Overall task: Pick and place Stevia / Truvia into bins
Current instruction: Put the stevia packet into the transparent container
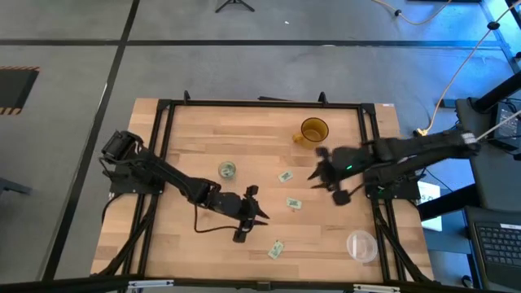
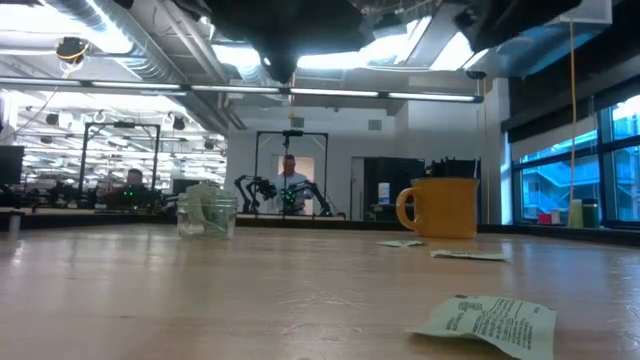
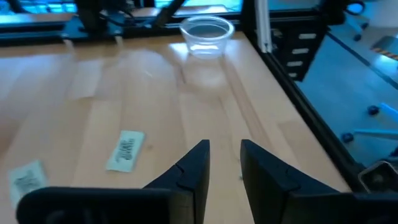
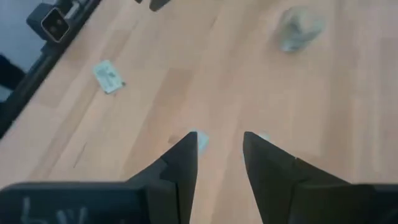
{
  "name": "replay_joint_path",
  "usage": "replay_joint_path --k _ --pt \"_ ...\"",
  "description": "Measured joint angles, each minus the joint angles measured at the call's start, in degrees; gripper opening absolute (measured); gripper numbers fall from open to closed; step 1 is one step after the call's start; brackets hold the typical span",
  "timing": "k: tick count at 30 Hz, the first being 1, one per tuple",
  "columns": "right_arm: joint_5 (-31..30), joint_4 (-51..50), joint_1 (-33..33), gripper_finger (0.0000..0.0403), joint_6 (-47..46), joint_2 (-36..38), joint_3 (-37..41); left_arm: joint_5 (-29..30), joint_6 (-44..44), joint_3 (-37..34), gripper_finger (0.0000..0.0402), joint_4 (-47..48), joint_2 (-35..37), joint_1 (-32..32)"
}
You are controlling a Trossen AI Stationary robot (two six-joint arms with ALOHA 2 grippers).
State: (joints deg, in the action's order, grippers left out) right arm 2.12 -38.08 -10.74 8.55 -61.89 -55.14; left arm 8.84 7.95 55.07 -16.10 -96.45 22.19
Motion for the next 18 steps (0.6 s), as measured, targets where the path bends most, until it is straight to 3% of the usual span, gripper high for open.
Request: replay_joint_path --k 8,14,18 --pt "-0.4 1.9 -9.5 0.0133 -11.5 -20.7 -8.5 -1.2 -1.0 0.1 0.0053 0.0 -2.8 3.4" --pt "-6.7 6.0 -17.5 0.0133 -26.4 -29.4 -12.1 -1.3 -2.6 0.1 0.0029 -0.2 -5.4 5.4" --pt "-7.0 10.8 -20.4 0.0133 -38.5 -33.6 -13.5 -2.9 -5.6 0.1 0.0006 -3.4 -8.3 6.4"
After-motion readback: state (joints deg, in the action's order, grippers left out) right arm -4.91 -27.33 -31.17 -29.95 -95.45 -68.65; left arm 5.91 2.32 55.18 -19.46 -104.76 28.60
